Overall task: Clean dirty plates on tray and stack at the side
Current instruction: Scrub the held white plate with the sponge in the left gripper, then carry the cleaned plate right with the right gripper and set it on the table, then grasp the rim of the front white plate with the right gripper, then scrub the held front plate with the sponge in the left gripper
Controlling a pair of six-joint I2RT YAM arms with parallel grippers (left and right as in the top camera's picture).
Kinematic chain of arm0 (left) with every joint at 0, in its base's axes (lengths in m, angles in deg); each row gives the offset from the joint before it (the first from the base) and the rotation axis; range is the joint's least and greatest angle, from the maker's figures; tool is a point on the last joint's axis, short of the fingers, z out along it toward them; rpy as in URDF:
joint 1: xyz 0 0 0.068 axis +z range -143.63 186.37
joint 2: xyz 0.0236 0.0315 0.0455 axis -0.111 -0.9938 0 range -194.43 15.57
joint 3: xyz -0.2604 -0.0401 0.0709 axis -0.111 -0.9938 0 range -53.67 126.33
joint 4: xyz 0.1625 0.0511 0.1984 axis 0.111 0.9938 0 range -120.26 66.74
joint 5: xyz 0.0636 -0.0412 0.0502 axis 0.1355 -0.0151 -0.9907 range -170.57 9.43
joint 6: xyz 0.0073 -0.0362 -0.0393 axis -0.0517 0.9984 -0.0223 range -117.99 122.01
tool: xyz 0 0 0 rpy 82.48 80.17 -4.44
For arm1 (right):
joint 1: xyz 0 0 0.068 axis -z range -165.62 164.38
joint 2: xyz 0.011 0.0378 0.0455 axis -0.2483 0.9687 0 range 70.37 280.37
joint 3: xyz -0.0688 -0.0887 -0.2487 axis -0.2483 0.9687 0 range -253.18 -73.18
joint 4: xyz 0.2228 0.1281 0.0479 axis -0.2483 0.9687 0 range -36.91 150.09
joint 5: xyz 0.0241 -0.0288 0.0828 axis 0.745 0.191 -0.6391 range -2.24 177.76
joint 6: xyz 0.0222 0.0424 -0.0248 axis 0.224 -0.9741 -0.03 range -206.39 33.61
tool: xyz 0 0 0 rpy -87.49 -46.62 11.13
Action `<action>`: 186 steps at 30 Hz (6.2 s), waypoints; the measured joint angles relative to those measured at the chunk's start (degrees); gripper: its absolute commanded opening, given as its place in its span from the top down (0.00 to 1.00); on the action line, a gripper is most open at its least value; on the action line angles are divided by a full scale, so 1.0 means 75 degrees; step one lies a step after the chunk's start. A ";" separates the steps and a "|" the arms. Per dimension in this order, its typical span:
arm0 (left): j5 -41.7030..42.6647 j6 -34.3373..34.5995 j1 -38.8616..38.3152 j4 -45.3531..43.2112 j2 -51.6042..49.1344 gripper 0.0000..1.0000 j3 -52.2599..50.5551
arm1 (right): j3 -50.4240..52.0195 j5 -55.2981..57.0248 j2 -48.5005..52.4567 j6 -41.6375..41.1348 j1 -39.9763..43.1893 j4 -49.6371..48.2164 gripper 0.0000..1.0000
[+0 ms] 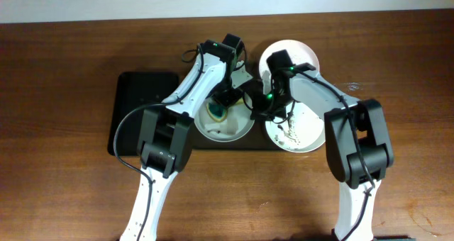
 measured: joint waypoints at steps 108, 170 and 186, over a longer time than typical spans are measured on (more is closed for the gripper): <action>-0.0653 0.5094 0.3541 0.3086 0.0458 1.00 0.4672 | 0.0309 0.3244 -0.1373 0.0866 0.5697 0.0554 0.75; -0.0679 0.5091 0.2346 0.2448 0.0458 1.00 0.3474 | 0.1708 0.1842 -0.1241 -0.1402 -0.1099 -0.1810 0.96; 0.1655 0.3640 -0.0178 0.0227 0.0259 1.00 -0.0659 | 0.1714 0.0766 -0.1084 -0.0058 0.0064 -0.1961 0.96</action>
